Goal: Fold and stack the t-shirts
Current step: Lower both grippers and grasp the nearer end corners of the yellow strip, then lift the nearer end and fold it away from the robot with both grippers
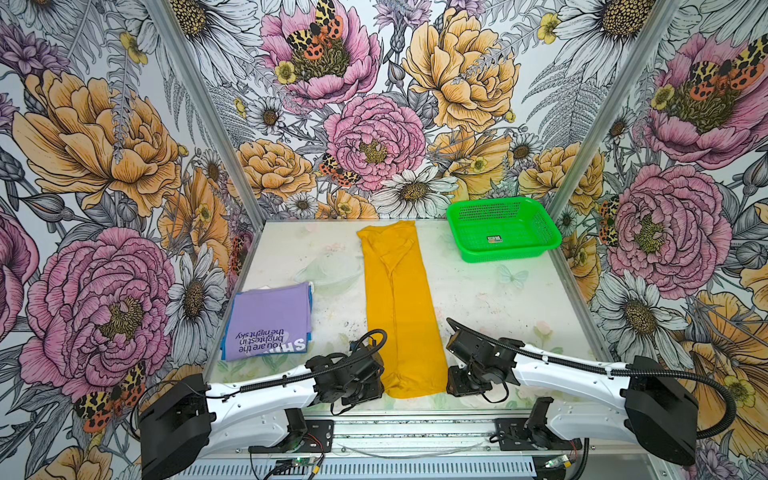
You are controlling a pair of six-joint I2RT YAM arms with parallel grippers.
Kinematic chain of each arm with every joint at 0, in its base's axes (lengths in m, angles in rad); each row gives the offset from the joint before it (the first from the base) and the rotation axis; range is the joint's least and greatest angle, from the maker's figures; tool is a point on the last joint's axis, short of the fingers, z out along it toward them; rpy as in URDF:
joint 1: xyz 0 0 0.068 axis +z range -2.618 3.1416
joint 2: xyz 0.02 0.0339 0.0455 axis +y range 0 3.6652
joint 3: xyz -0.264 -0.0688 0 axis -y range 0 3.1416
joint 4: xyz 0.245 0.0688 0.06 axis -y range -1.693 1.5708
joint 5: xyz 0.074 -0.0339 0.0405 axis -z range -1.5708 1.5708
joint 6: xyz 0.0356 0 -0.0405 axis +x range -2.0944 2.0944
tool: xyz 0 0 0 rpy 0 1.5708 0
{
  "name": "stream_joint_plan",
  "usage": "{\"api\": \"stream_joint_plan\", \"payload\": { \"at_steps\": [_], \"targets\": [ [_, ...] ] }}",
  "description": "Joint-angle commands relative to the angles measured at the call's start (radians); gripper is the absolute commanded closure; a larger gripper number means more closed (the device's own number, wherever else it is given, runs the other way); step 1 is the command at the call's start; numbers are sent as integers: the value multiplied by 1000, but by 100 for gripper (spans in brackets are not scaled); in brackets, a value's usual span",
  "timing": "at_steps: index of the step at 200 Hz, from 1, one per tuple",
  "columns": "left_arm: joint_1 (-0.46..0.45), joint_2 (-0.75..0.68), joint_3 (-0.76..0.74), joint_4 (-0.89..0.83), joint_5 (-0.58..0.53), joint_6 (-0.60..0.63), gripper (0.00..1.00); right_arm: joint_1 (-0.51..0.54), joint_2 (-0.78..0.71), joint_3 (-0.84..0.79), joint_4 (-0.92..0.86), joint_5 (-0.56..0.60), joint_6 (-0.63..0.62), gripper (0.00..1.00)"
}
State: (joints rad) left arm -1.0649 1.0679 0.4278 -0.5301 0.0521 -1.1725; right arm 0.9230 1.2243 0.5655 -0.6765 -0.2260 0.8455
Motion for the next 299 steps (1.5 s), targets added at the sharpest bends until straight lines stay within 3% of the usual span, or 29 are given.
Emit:
{"api": "stream_joint_plan", "payload": {
  "at_steps": [1,9,32,51,89,148,189,239,299],
  "targets": [
    [-8,20,0,2,-23,4,64,-5,20,5,17,4,-16,67],
    [-9,21,-3,8,-23,4,70,-6,33,8,22,4,-23,70],
    [-12,10,-10,13,-27,2,100,-5,48,26,29,2,-46,80],
    [-16,-13,-22,12,-37,-5,100,-6,56,34,26,-5,-57,100],
    [-47,-47,-23,-20,-69,-25,100,23,25,16,23,-32,-46,100],
    [-168,-70,1,-87,-154,-108,100,101,-91,3,-9,-38,13,100],
    [-179,-114,26,-127,-198,-110,100,120,-132,25,-30,-31,18,100],
    [-79,-141,105,-128,-188,24,100,82,-114,108,-45,-13,-11,100],
    [136,-84,186,-127,-84,207,100,-114,17,235,-41,-38,-141,100]
  ]
}}
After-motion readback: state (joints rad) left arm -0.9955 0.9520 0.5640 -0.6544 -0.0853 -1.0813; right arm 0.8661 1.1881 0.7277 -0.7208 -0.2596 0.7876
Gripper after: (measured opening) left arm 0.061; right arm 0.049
